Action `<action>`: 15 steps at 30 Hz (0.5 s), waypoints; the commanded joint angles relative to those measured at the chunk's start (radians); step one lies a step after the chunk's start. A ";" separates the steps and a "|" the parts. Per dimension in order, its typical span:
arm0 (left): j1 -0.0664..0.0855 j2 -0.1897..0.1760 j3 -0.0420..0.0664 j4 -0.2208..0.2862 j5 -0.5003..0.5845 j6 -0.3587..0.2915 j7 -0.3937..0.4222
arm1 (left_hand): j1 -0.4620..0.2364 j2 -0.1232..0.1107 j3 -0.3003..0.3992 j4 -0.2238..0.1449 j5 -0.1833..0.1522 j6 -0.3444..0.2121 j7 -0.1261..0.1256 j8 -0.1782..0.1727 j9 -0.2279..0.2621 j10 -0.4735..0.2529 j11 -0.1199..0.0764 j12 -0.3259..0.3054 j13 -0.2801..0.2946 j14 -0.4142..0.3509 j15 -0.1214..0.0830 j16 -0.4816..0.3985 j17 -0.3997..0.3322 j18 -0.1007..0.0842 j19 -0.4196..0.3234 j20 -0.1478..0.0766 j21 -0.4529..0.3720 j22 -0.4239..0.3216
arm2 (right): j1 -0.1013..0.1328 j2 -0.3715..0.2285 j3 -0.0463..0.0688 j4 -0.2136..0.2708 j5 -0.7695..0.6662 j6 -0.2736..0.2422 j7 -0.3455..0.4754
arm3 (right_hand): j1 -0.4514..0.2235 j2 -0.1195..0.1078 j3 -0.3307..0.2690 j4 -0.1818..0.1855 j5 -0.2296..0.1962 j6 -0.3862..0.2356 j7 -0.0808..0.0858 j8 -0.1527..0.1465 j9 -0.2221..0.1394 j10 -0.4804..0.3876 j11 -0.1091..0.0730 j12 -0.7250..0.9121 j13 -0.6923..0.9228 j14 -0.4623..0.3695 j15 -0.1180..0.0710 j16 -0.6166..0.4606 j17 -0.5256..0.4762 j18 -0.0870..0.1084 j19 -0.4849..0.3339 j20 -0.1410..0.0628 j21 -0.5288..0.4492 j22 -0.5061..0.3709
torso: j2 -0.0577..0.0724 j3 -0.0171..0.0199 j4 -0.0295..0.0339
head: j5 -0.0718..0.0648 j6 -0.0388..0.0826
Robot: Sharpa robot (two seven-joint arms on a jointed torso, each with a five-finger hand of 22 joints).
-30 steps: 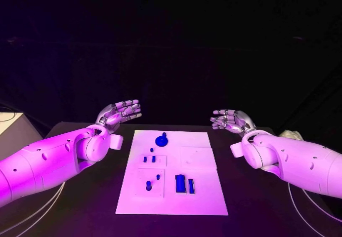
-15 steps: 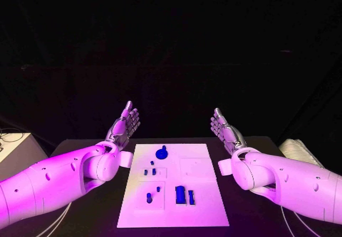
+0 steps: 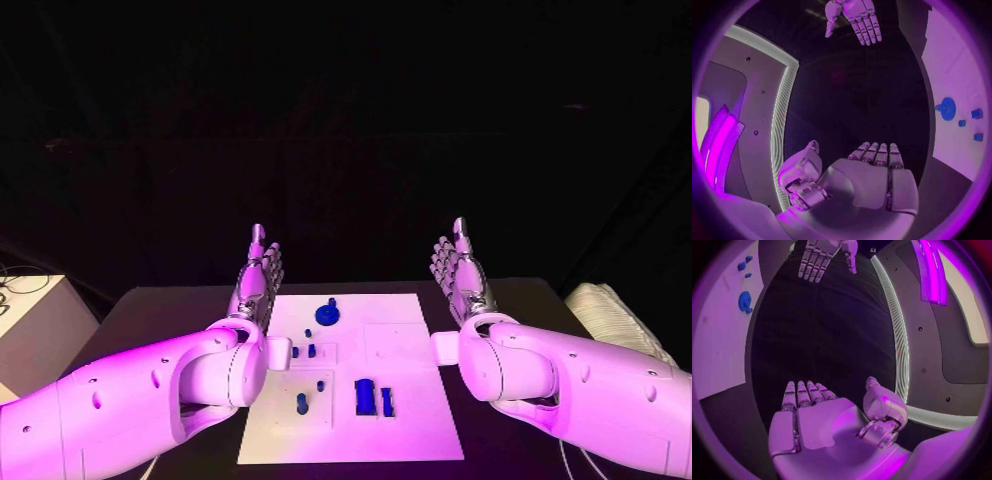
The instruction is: Assemble the parts on the task board
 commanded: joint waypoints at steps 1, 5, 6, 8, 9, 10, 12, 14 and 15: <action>-0.001 -0.001 0.002 0.008 0.003 -0.087 0.027 | -0.006 -0.001 -0.004 0.000 -0.003 -0.005 0.000 -0.003 -0.001 -0.004 0.000 -0.006 -0.001 -0.004 0.000 -0.003 -0.002 -0.021 -0.003 0.000 -0.006 -0.001 | 0.000 0.000 0.001 0.002 0.022 -0.028 0.031 | -0.005 0.000 -0.004 0.000 -0.005 -0.004 0.000 -0.003 -0.001 -0.005 0.000 -0.006 -0.001 -0.005 0.000 -0.006 -0.001 -0.014 -0.005 0.000 -0.005 -0.001 | 0.000 0.0001 0.0000 | 0.000 0.000; -0.001 -0.001 0.002 0.008 0.003 -0.087 0.027 | -0.006 -0.001 -0.004 0.000 -0.003 -0.005 0.000 -0.003 -0.001 -0.004 0.000 -0.006 -0.001 -0.004 0.000 -0.003 -0.002 -0.021 -0.003 0.000 -0.006 -0.001 | 0.000 0.000 0.001 0.002 0.022 -0.028 0.031 | -0.005 0.000 -0.004 0.000 -0.005 -0.004 0.000 -0.003 -0.001 -0.005 0.000 -0.006 -0.001 -0.005 0.000 -0.006 -0.001 -0.014 -0.005 0.000 -0.005 -0.001 | 0.000 0.0001 0.0000 | 0.000 0.000; -0.001 -0.001 0.002 0.008 0.003 -0.087 0.027 | -0.006 -0.001 -0.004 0.000 -0.003 -0.005 0.000 -0.003 -0.001 -0.004 0.000 -0.006 -0.001 -0.004 0.000 -0.003 -0.002 -0.021 -0.003 0.000 -0.006 -0.001 | 0.000 0.000 0.001 0.002 0.022 -0.028 0.031 | -0.005 0.000 -0.004 0.000 -0.005 -0.004 0.000 -0.003 -0.001 -0.005 0.000 -0.006 -0.001 -0.005 0.000 -0.006 -0.001 -0.014 -0.005 0.000 -0.005 -0.001 | 0.000 0.0001 0.0000 | 0.000 0.000; -0.001 -0.001 0.002 0.008 0.003 -0.087 0.027 | -0.006 -0.001 -0.004 0.000 -0.003 -0.005 0.000 -0.003 -0.001 -0.004 0.000 -0.006 -0.001 -0.004 0.000 -0.003 -0.002 -0.021 -0.003 0.000 -0.006 -0.001 | 0.000 0.000 0.001 0.002 0.022 -0.028 0.031 | -0.005 0.000 -0.004 0.000 -0.005 -0.004 0.000 -0.003 -0.001 -0.005 0.000 -0.006 -0.001 -0.005 0.000 -0.006 -0.001 -0.014 -0.005 0.000 -0.005 -0.001 | 0.000 0.0001 0.0000 | 0.000 0.000; -0.001 -0.001 0.002 0.008 0.003 -0.087 0.027 | -0.006 -0.001 -0.004 0.000 -0.003 -0.005 0.000 -0.003 -0.001 -0.004 0.000 -0.006 -0.001 -0.004 0.000 -0.003 -0.002 -0.021 -0.003 0.000 -0.006 -0.001 | 0.000 0.000 0.001 0.002 0.022 -0.028 0.031 | -0.005 0.000 -0.004 0.000 -0.005 -0.004 0.000 -0.003 -0.001 -0.005 0.000 -0.006 -0.001 -0.005 0.000 -0.006 -0.001 -0.014 -0.005 0.000 -0.005 -0.001 | 0.000 0.0001 0.0000 | 0.000 0.000; -0.001 -0.001 0.002 0.008 0.003 -0.087 0.027 | -0.006 -0.001 -0.004 0.000 -0.003 -0.005 0.000 -0.003 -0.001 -0.004 0.000 -0.006 -0.001 -0.004 0.000 -0.003 -0.002 -0.021 -0.003 0.000 -0.006 -0.001 | 0.000 0.000 0.001 0.002 0.022 -0.028 0.031 | -0.005 0.000 -0.004 0.000 -0.005 -0.004 0.000 -0.003 -0.001 -0.005 0.000 -0.006 -0.001 -0.005 0.000 -0.006 -0.001 -0.014 -0.005 0.000 -0.005 -0.001 | 0.000 0.0001 0.0000 | 0.000 0.000; -0.001 -0.001 0.002 0.008 0.003 -0.087 0.027 | -0.006 -0.001 -0.004 0.000 -0.003 -0.005 0.000 -0.003 -0.001 -0.004 0.000 -0.006 -0.001 -0.004 0.000 -0.003 -0.002 -0.021 -0.003 0.000 -0.006 -0.001 | 0.000 0.000 0.001 0.002 0.022 -0.028 0.031 | -0.005 0.000 -0.004 0.000 -0.005 -0.004 0.000 -0.003 -0.001 -0.005 0.000 -0.006 -0.001 -0.005 0.000 -0.006 -0.001 -0.014 -0.005 0.000 -0.005 -0.001 | 0.000 0.0001 0.0000 | 0.000 0.000; -0.001 -0.001 0.002 0.008 0.003 -0.087 0.027 | -0.006 -0.001 -0.004 0.000 -0.003 -0.005 0.000 -0.003 -0.001 -0.004 0.000 -0.006 -0.001 -0.004 0.000 -0.003 -0.002 -0.021 -0.003 0.000 -0.006 -0.001 | 0.000 0.000 0.001 0.002 0.022 -0.028 0.031 | -0.005 0.000 -0.004 0.000 -0.005 -0.004 0.000 -0.003 -0.001 -0.005 0.000 -0.006 -0.001 -0.005 0.000 -0.006 -0.001 -0.014 -0.005 0.000 -0.005 -0.001 | 0.000 0.0001 0.0000 | 0.000 0.000; -0.001 -0.001 0.002 0.008 0.003 -0.087 0.027 | -0.006 -0.001 -0.004 0.000 -0.003 -0.005 0.000 -0.003 -0.001 -0.004 0.000 -0.006 -0.001 -0.004 0.000 -0.003 -0.002 -0.021 -0.003 0.000 -0.006 -0.001 | 0.000 0.000 0.001 0.002 0.022 -0.028 0.031 | -0.005 0.000 -0.004 0.000 -0.005 -0.004 0.000 -0.003 -0.001 -0.005 0.000 -0.006 -0.001 -0.005 0.000 -0.006 -0.001 -0.014 -0.005 0.000 -0.005 -0.001 | 0.000 0.0001 0.0000 | 0.000 0.000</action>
